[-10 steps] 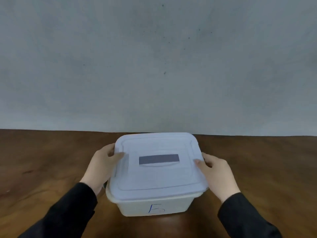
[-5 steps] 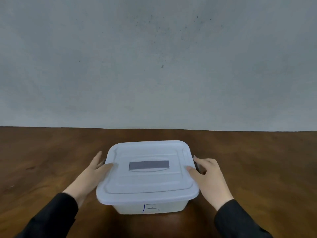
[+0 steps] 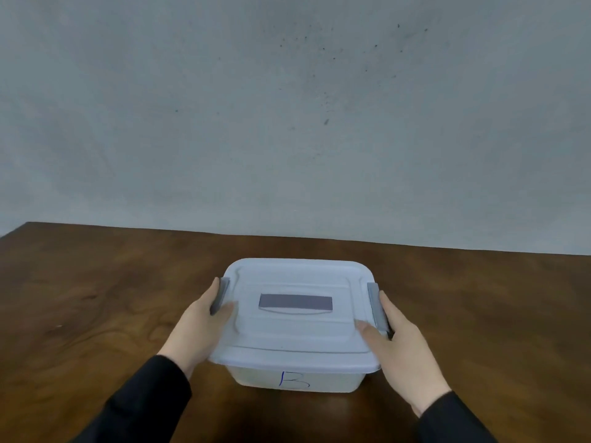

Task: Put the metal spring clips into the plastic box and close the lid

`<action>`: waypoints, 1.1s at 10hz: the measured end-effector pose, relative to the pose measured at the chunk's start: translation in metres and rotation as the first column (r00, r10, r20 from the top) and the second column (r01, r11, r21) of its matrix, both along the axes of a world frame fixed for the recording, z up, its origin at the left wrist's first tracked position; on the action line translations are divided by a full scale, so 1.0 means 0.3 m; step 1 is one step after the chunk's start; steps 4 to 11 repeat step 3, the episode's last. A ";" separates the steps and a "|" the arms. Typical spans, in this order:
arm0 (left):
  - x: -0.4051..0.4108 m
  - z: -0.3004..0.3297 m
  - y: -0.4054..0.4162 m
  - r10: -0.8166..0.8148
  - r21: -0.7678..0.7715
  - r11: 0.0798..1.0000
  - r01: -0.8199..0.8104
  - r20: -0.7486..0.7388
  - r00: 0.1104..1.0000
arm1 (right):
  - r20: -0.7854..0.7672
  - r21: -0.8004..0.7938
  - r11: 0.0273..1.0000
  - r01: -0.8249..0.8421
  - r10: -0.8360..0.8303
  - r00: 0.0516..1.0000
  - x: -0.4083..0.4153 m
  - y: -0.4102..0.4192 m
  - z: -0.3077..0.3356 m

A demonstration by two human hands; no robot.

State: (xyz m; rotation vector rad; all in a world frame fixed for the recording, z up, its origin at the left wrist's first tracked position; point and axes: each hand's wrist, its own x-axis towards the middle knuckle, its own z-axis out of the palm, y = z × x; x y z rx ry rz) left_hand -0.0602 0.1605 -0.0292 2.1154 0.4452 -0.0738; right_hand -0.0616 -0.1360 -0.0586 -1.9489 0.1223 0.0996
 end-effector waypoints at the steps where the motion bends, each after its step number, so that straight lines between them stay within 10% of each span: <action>1: 0.006 -0.012 0.011 -0.031 0.041 0.999 0.031 0.005 0.999 | -0.001 -0.081 0.996 -0.034 0.034 0.999 0.004 -0.011 -0.008; 11: -0.003 0.005 0.003 -0.029 -0.093 0.995 0.037 0.084 0.996 | -0.016 -0.025 1.000 0.005 -0.005 1.000 -0.018 -0.001 0.016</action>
